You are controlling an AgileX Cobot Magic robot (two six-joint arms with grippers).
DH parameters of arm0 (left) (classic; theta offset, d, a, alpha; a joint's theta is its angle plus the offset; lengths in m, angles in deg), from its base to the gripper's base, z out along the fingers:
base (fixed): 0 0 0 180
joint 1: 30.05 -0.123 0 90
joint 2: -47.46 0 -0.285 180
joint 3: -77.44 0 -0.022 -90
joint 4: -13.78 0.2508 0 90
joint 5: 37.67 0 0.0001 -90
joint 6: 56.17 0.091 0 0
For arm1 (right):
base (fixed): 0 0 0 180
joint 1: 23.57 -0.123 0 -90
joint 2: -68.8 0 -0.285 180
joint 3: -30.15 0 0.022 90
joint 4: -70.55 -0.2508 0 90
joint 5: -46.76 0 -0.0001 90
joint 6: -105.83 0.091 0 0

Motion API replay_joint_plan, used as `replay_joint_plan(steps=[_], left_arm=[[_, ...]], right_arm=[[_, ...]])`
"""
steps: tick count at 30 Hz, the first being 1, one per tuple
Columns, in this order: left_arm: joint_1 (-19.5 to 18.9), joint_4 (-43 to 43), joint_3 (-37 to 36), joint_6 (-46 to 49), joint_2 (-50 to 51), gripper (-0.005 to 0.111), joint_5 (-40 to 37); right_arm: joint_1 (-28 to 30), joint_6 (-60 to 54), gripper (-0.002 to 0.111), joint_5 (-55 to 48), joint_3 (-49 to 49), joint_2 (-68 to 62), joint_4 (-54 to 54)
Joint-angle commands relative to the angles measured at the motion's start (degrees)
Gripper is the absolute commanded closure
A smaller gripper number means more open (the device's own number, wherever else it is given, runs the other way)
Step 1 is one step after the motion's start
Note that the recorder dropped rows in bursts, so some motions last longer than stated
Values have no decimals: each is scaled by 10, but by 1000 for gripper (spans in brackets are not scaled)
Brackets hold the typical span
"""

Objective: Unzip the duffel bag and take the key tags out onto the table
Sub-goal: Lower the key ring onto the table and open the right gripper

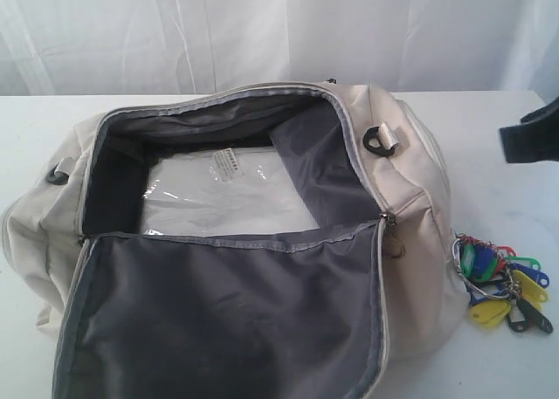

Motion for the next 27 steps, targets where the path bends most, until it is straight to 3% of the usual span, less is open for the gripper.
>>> replay_joint_plan(steps=[1, 10, 27], left_arm=[[0, -5, -2, 1, -5, 107, 2], [0, -7, -2, -1, -5, 107, 5], [5, 2, -2, -1, -15, 107, 6]], right_arm=[[2, -29, 108, -6, -1, 90, -15], [2, -29, 108, -6, -1, 190, -15], [2, -29, 108, -6, -1, 208, -16]])
